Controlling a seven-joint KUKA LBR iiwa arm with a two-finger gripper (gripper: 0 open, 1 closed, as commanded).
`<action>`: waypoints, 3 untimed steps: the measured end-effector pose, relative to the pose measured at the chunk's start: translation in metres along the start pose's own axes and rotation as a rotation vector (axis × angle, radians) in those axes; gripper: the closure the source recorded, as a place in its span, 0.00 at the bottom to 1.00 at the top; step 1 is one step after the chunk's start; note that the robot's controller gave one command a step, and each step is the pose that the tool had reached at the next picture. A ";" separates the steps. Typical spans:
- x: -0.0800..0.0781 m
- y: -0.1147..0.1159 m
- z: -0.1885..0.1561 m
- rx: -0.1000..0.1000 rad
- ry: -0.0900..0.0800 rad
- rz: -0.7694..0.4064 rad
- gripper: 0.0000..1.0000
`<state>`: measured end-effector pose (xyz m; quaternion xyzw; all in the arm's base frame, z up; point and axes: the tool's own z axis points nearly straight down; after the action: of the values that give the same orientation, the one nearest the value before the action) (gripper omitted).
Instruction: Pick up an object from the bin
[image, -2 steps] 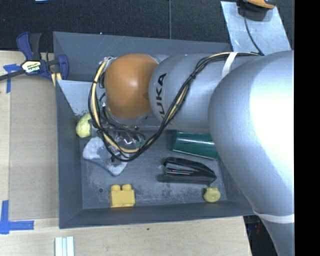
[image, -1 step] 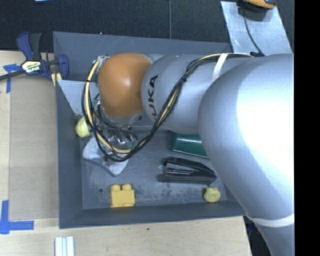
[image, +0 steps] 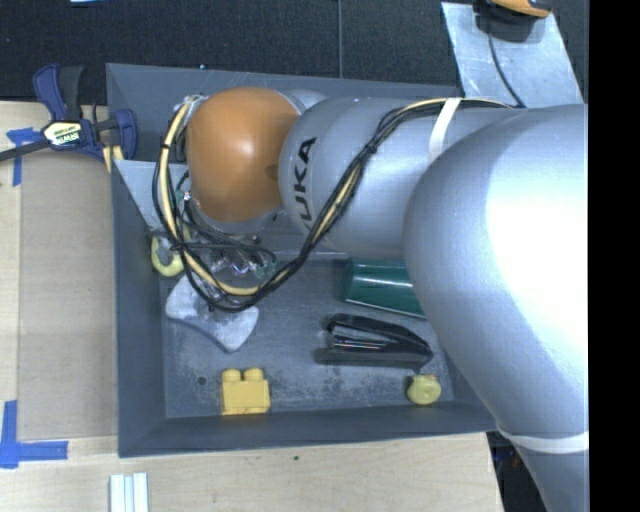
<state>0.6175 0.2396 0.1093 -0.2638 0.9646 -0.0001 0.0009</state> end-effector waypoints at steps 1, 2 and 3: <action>0.016 -0.014 -0.152 0.003 0.002 0.187 1.00; 0.016 -0.014 -0.152 0.003 0.002 0.187 1.00; 0.021 -0.011 -0.151 0.003 0.001 0.006 1.00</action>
Offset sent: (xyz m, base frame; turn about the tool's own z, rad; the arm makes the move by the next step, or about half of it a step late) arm 0.0000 0.0000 0.0000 0.0000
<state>0.6046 0.2190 0.2606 -0.2607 0.9654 -0.0019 0.0008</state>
